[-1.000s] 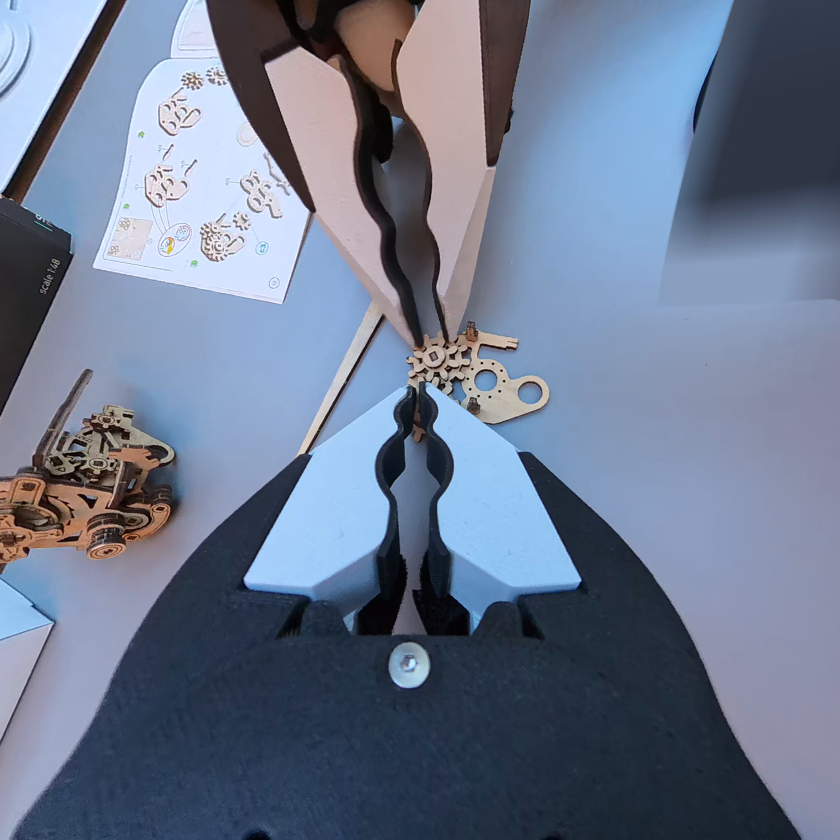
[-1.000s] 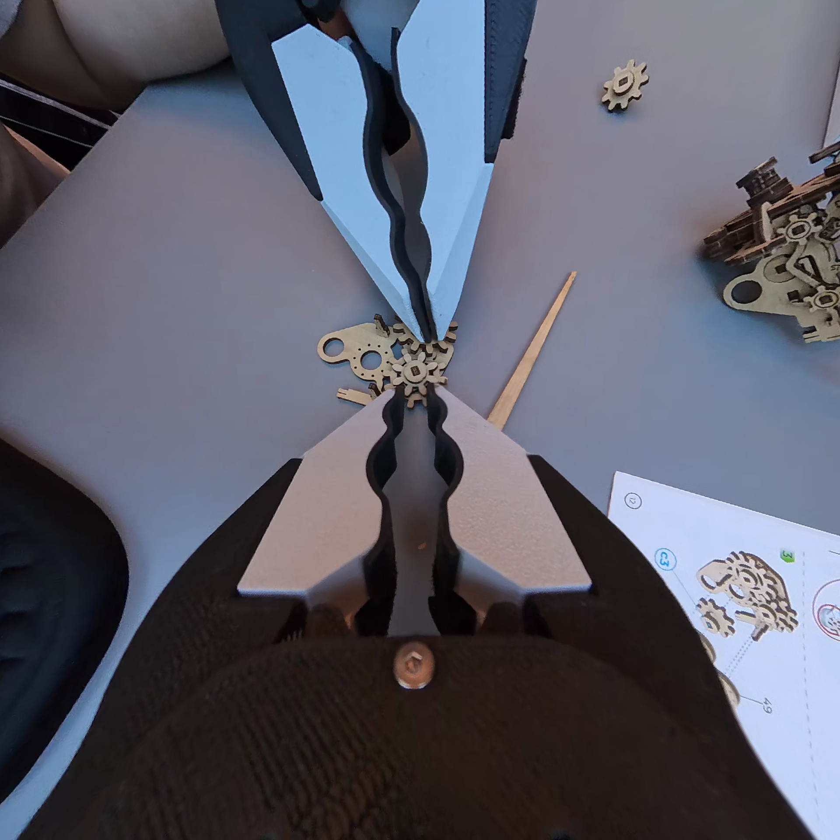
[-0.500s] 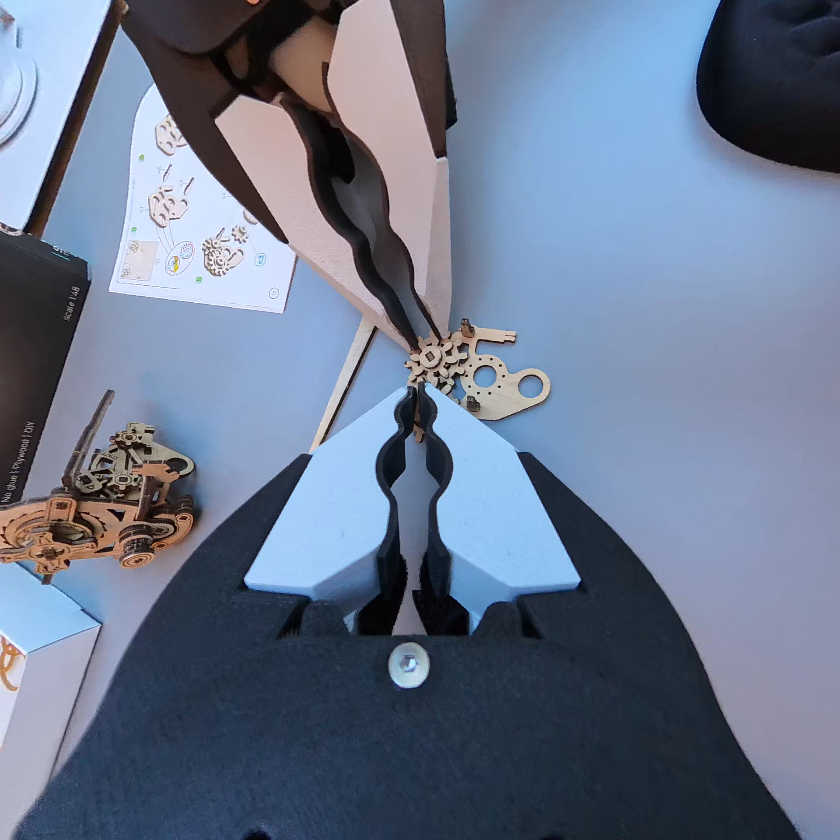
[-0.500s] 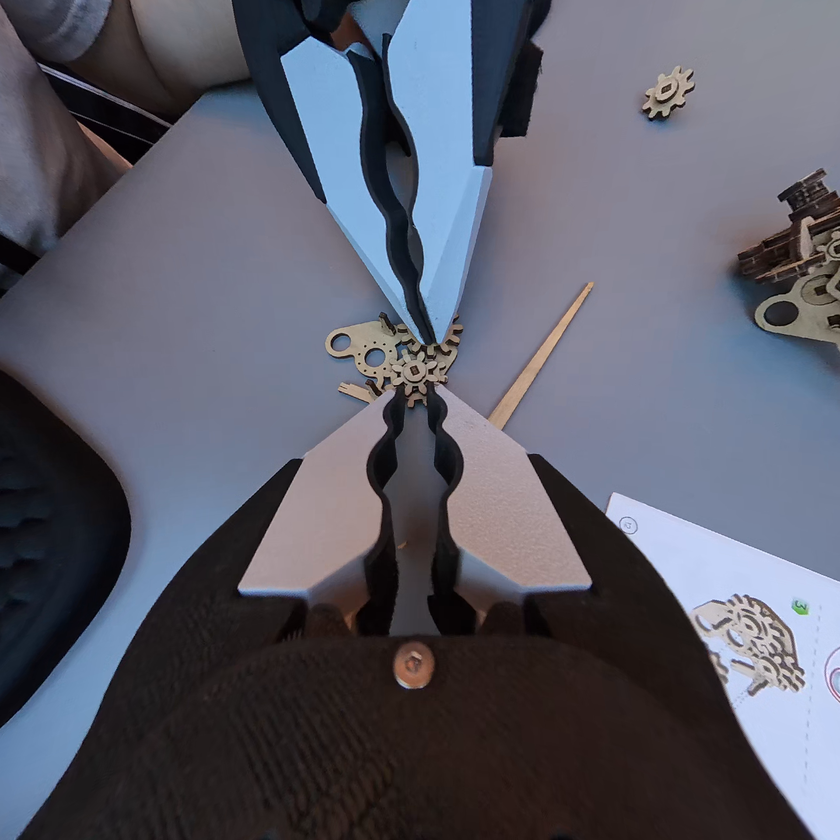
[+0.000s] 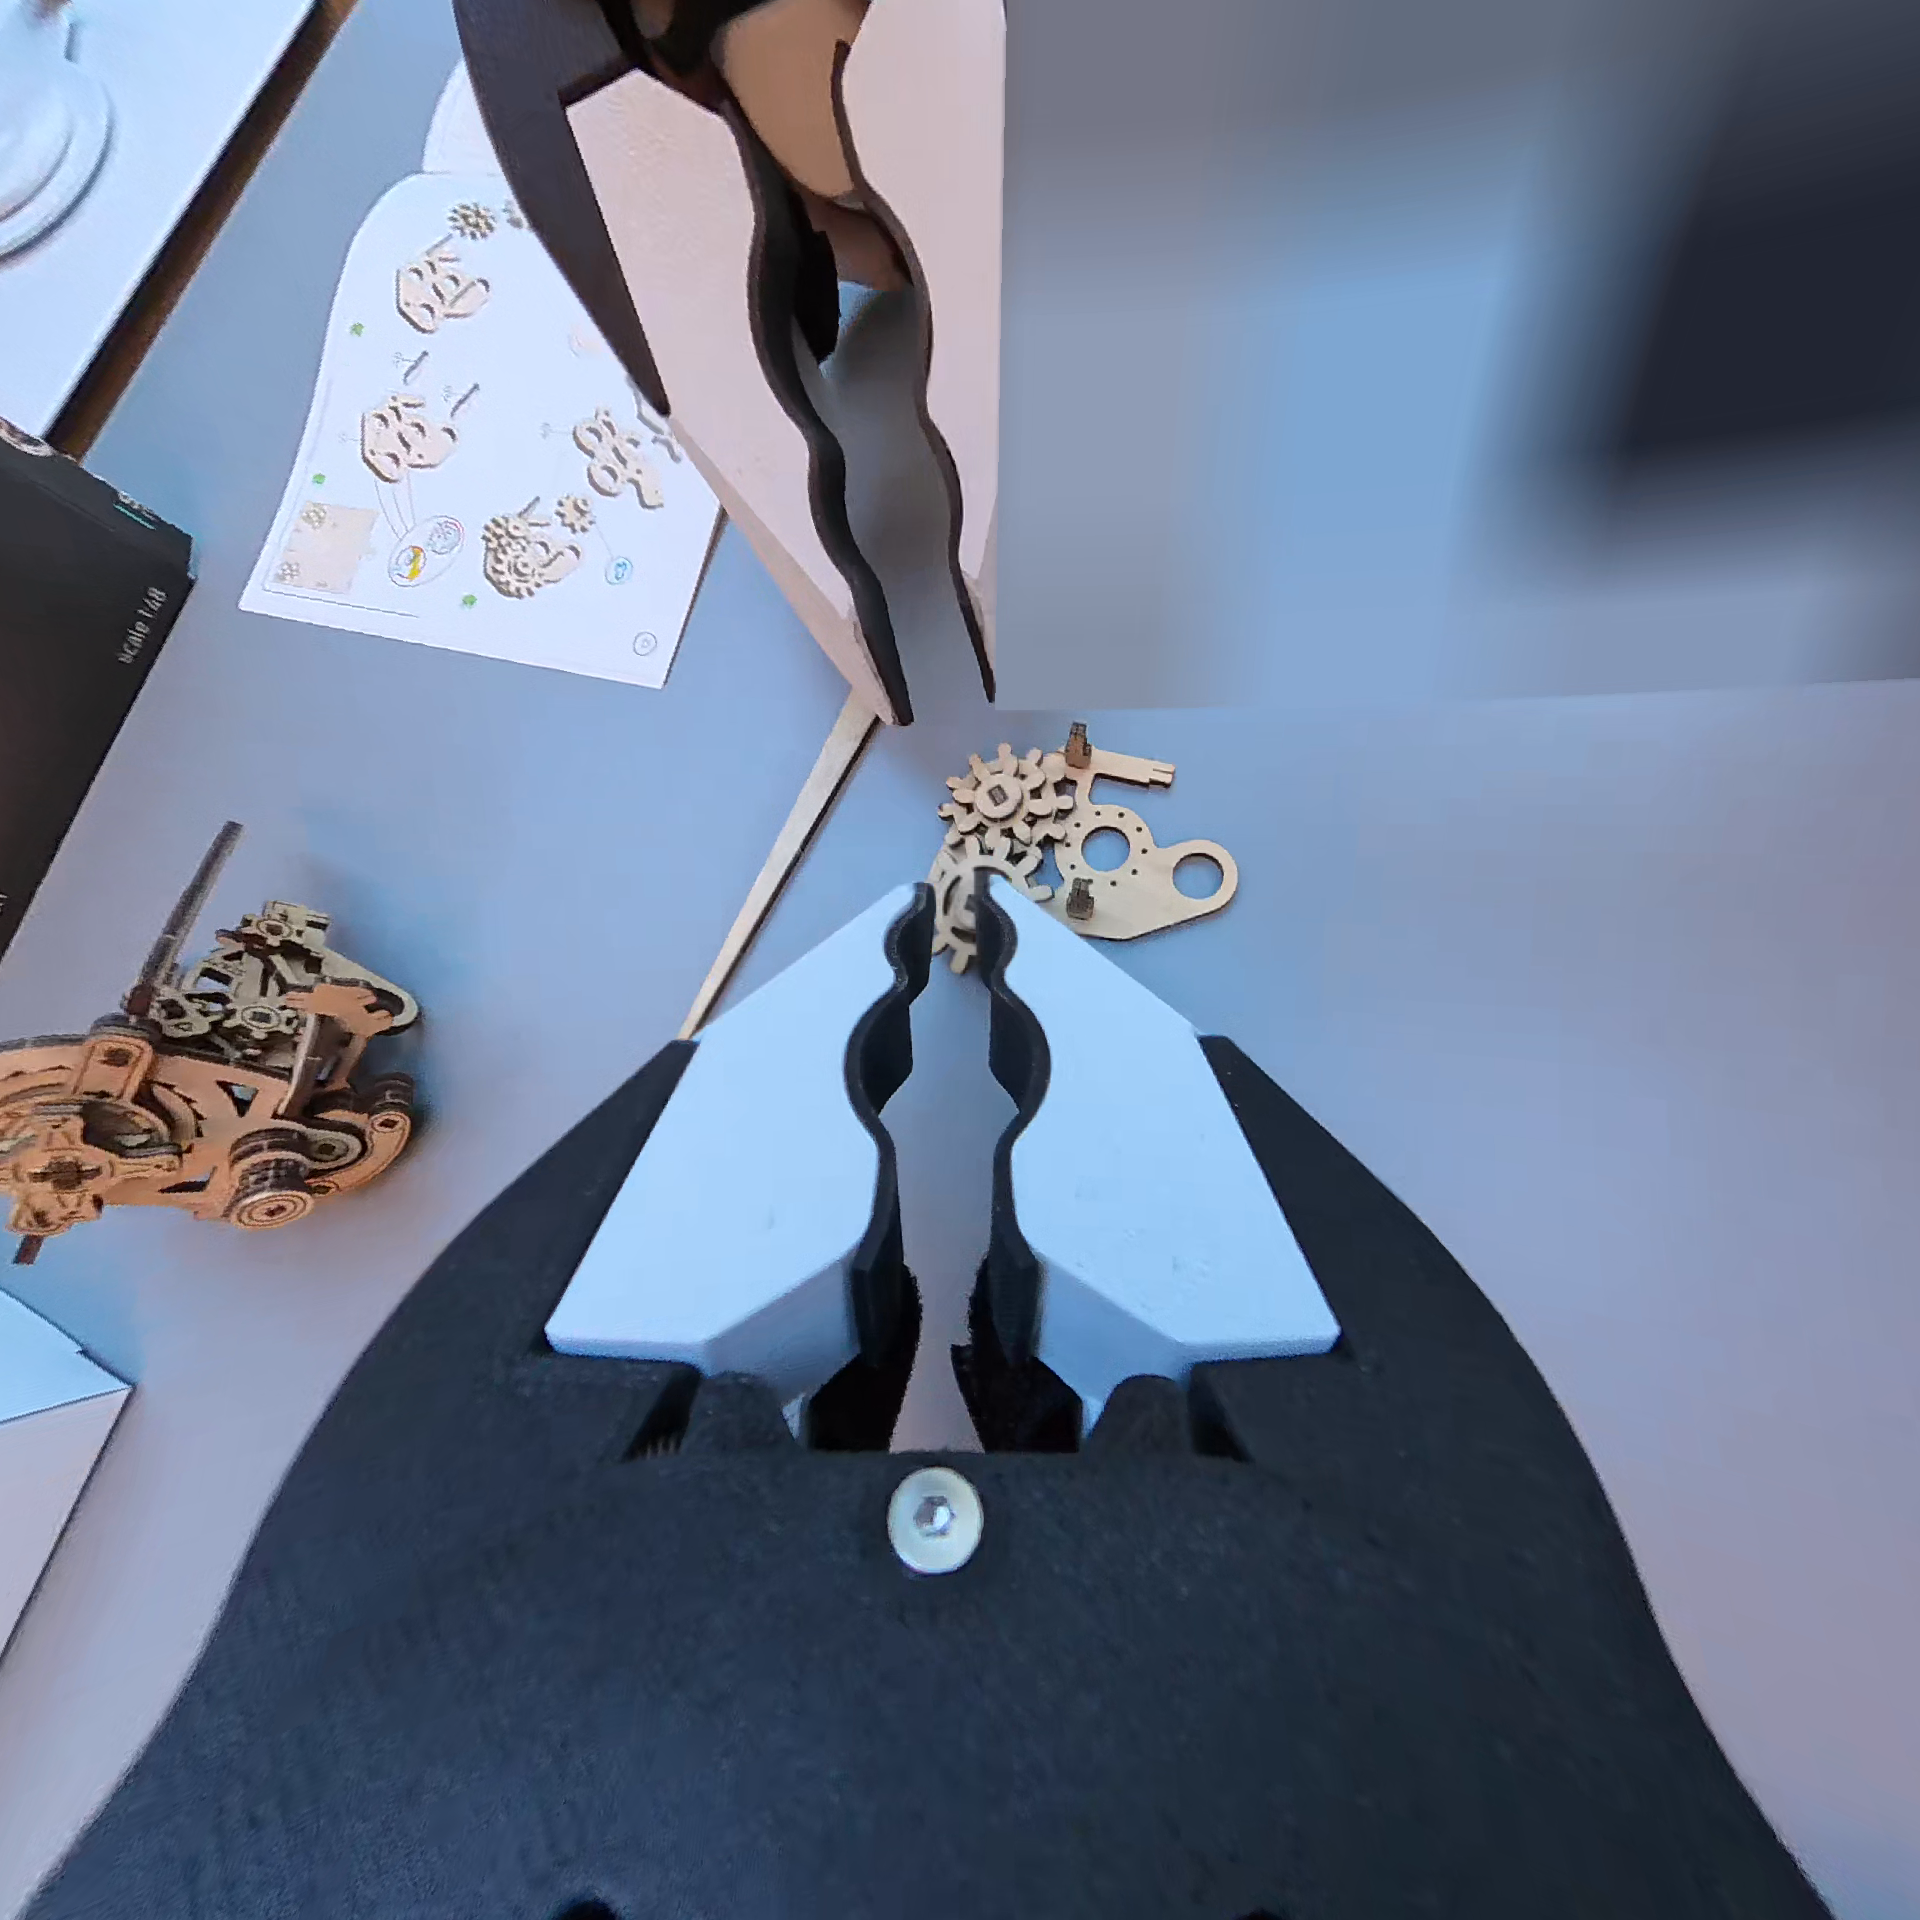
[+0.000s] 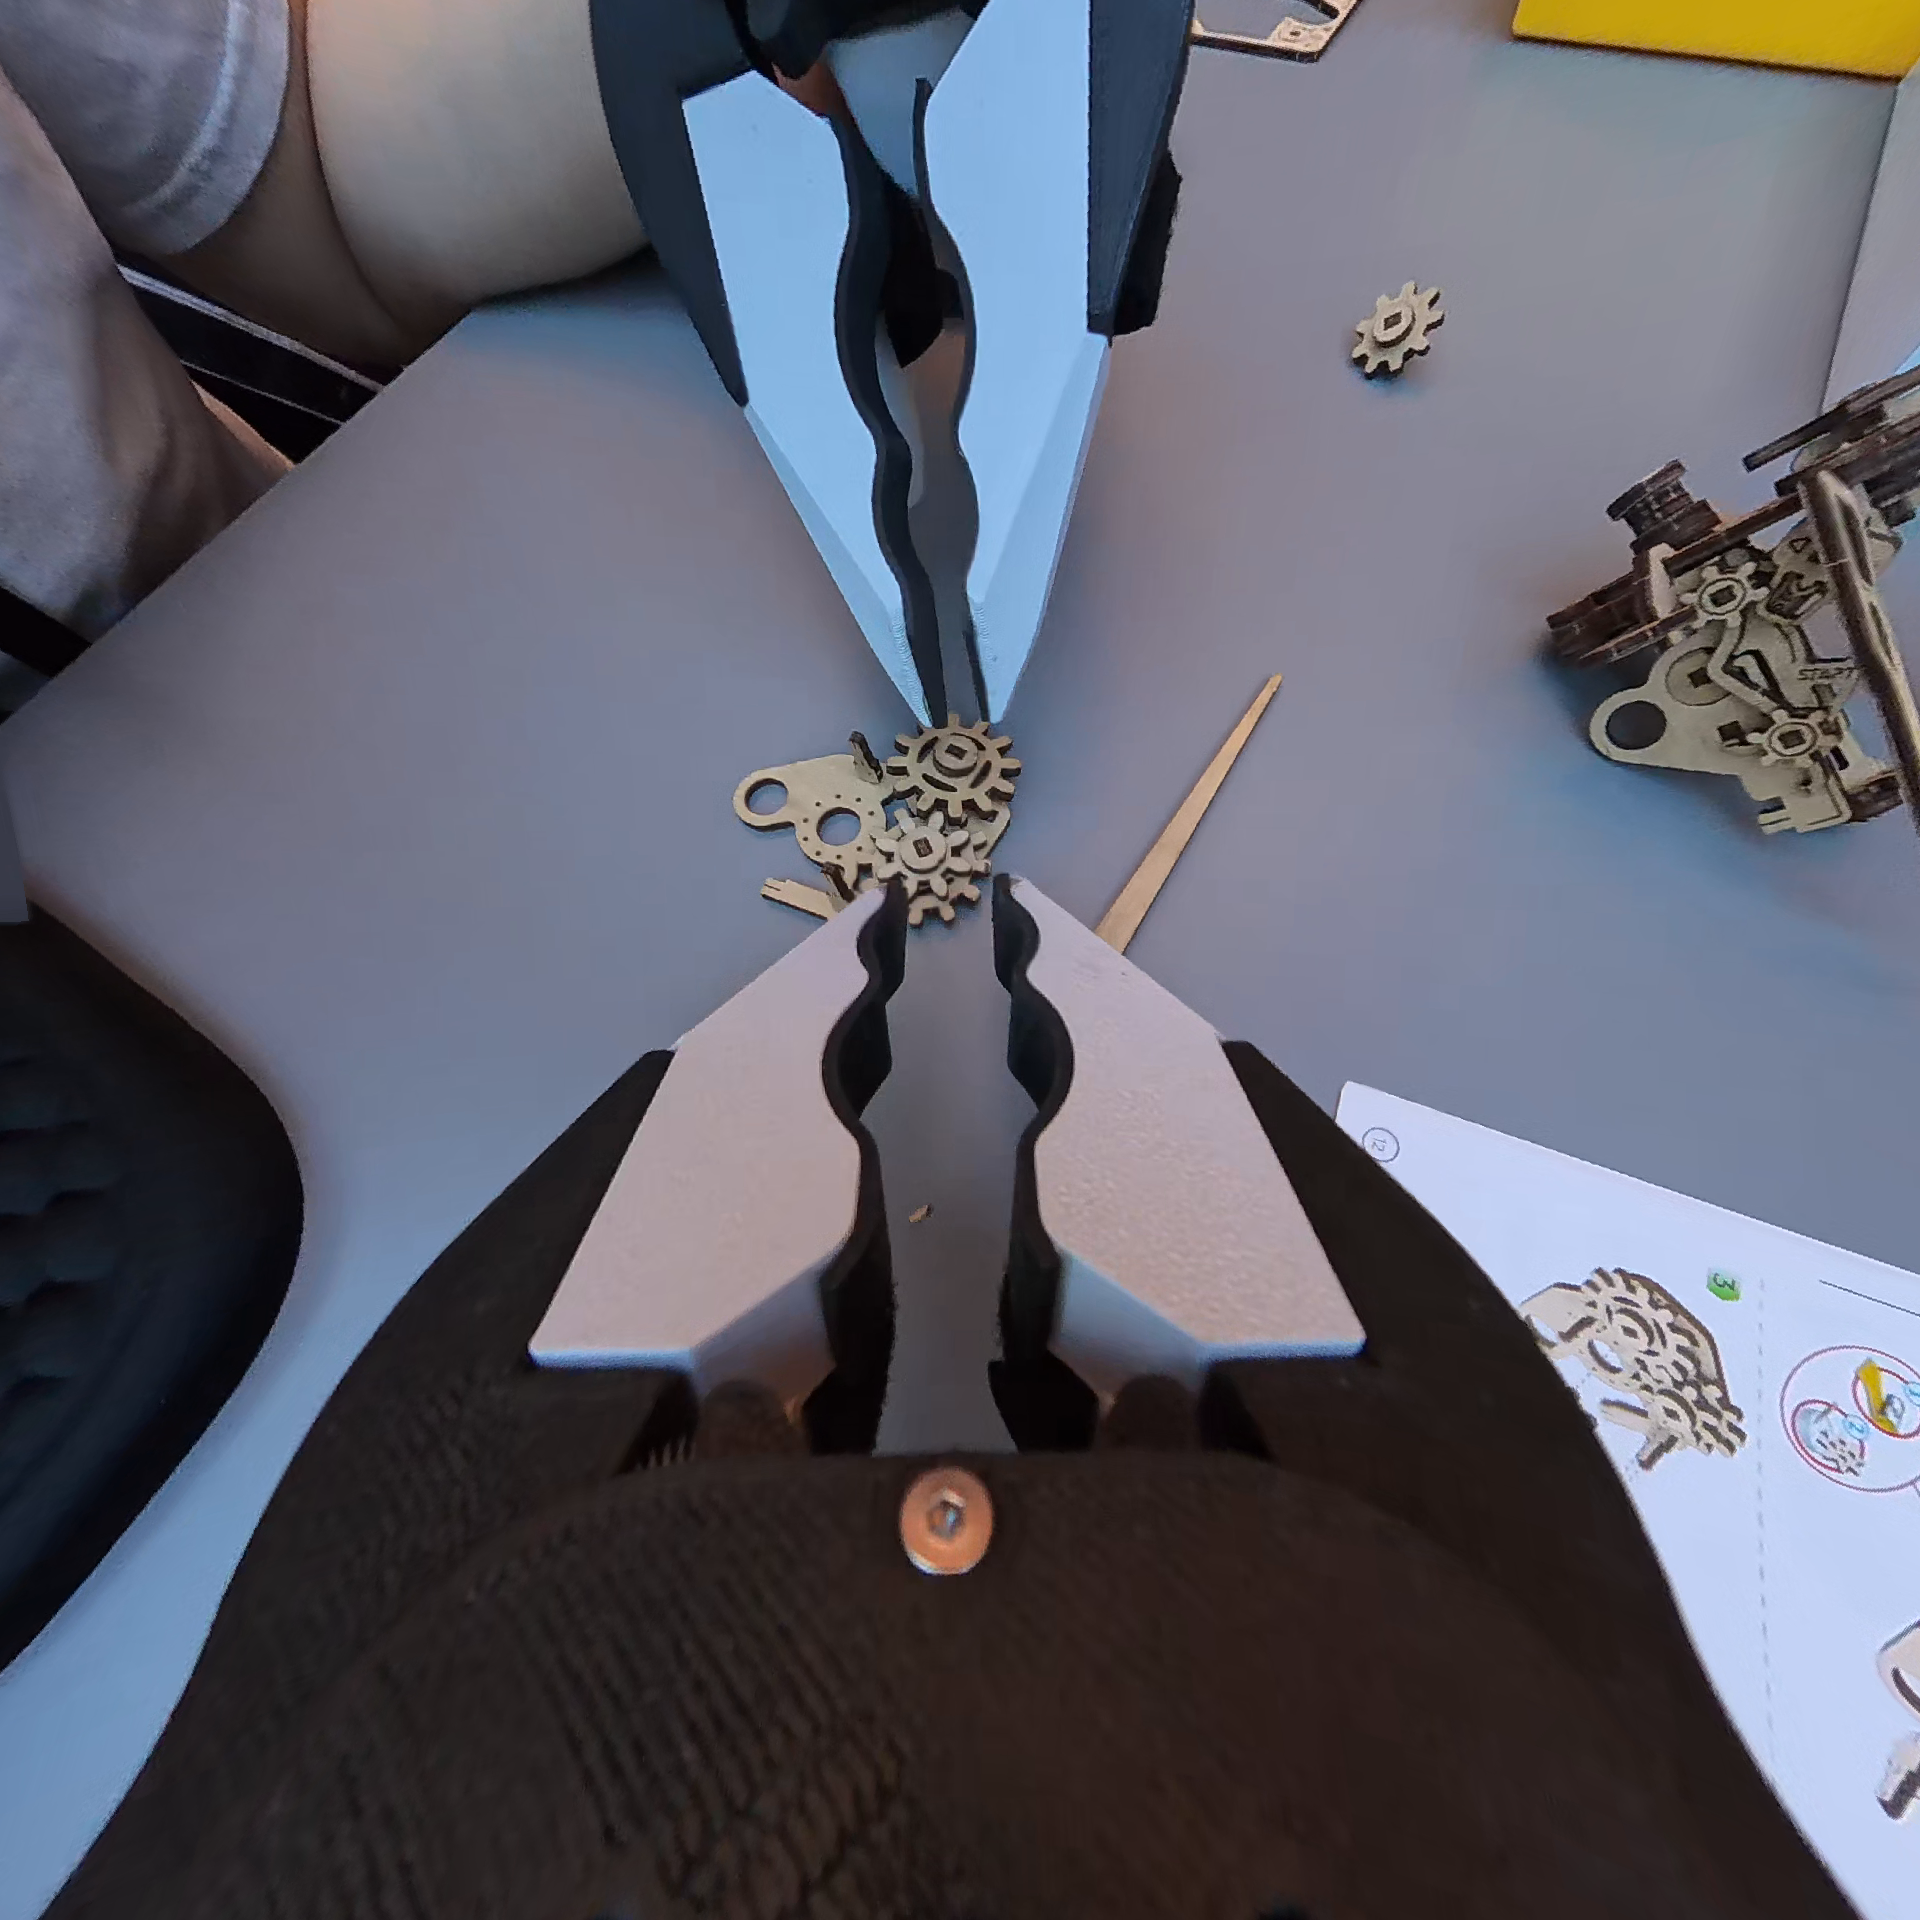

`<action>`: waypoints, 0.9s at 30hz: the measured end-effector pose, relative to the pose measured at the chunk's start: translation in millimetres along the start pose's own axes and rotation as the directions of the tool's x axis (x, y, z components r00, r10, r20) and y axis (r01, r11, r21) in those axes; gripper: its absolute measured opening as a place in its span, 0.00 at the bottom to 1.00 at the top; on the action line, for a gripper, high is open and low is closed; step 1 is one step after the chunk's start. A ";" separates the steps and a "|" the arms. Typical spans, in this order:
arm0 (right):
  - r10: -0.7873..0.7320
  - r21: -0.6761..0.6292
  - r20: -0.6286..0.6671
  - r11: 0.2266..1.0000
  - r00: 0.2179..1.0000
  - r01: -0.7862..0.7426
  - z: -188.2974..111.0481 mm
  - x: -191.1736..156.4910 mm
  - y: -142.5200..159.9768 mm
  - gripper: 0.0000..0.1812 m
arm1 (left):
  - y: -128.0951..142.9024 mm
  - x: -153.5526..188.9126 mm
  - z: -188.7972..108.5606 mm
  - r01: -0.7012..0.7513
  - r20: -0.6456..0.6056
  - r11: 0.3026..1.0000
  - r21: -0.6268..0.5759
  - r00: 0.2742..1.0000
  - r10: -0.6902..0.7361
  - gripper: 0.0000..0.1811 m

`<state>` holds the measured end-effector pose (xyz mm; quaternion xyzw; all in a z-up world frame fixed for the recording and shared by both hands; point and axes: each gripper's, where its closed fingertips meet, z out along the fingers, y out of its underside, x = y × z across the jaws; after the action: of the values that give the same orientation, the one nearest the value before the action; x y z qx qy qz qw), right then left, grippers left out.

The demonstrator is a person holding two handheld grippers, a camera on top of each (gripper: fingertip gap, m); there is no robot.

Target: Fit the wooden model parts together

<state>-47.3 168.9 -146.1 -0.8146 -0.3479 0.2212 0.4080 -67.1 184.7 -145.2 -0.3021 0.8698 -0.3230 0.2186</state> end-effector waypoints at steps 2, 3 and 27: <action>0.000 -0.001 0.001 1.000 1.000 0.000 0.9 -0.9 1.5 0.09 | 2.6 -0.5 1.8 -0.005 0.003 1.000 -0.011 1.000 0.005 0.04; 0.000 -0.004 0.003 1.000 1.000 0.000 1.3 -1.5 2.2 0.09 | 2.3 0.0 2.6 -0.005 -0.001 1.000 -0.010 1.000 0.005 0.04; 0.000 -0.053 0.009 0.999 1.000 0.001 6.3 -3.3 12.1 0.09 | 3.2 4.8 10.4 -0.056 -0.002 0.998 -0.023 0.998 0.056 0.00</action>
<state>-48.8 164.5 -159.3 -0.8240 -0.3559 0.2155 0.3847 -65.8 179.0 -155.6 -0.2799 0.8817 -0.3069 0.2236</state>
